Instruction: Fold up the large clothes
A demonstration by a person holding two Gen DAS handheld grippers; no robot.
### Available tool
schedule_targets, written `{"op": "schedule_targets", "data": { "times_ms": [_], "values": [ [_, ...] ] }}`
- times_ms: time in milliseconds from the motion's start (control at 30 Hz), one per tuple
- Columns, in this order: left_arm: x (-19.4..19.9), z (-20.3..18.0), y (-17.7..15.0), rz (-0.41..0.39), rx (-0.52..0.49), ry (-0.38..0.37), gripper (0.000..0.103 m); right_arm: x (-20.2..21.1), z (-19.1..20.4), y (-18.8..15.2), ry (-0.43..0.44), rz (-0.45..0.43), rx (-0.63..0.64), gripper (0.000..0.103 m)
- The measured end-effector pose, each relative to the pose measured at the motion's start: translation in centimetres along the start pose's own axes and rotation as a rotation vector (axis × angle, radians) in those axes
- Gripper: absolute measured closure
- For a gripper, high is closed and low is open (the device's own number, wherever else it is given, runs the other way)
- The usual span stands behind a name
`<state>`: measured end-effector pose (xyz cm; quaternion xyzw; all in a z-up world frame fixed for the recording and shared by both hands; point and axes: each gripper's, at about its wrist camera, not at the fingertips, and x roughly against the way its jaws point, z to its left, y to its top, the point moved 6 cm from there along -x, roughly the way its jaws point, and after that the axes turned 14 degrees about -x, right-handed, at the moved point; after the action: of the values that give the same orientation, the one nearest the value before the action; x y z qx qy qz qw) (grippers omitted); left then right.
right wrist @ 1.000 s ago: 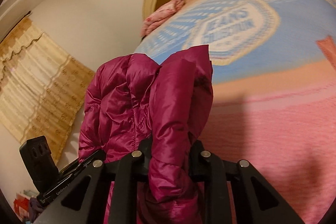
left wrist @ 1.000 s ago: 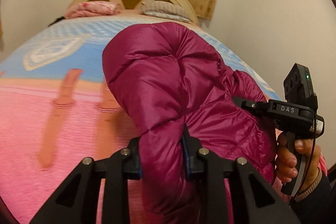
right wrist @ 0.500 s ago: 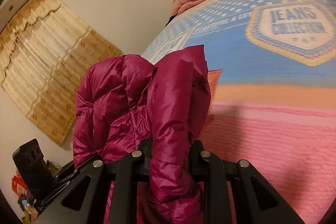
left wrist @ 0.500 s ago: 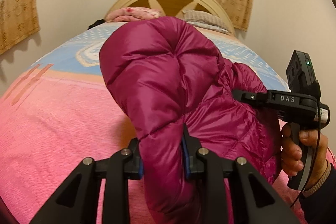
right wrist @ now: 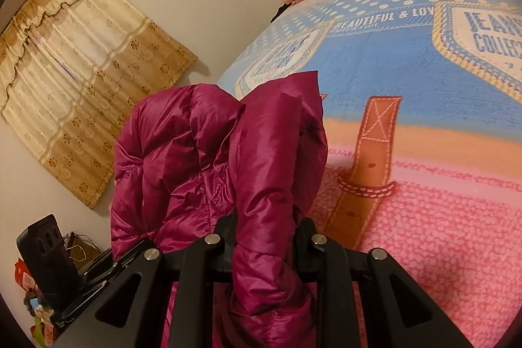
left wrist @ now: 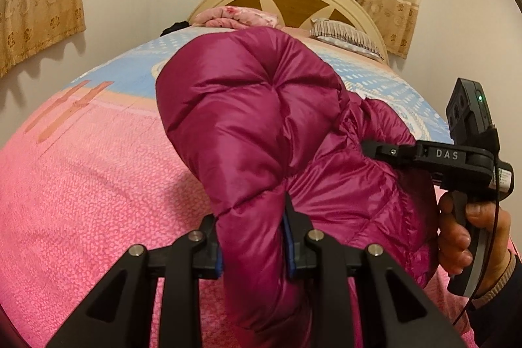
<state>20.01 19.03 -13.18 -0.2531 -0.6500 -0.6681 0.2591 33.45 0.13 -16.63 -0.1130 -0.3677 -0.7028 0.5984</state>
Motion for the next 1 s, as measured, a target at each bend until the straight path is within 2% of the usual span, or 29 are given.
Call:
{"op": "schedule_targets", "data": {
  "times_ms": [633,1000],
  "values": [
    [-2.9,1.1,-1.7,0.042,0.021,0.000,0.072,-4.1,-1.3,-0.7,-0.050,0.050,-0.016,0.082],
    [-3.5,1.2,-2.6,0.045,0.023,0.039,0.054,-5.0,-2.6,-0.8,-0.075,0.067,-0.042,0.080]
  ]
}}
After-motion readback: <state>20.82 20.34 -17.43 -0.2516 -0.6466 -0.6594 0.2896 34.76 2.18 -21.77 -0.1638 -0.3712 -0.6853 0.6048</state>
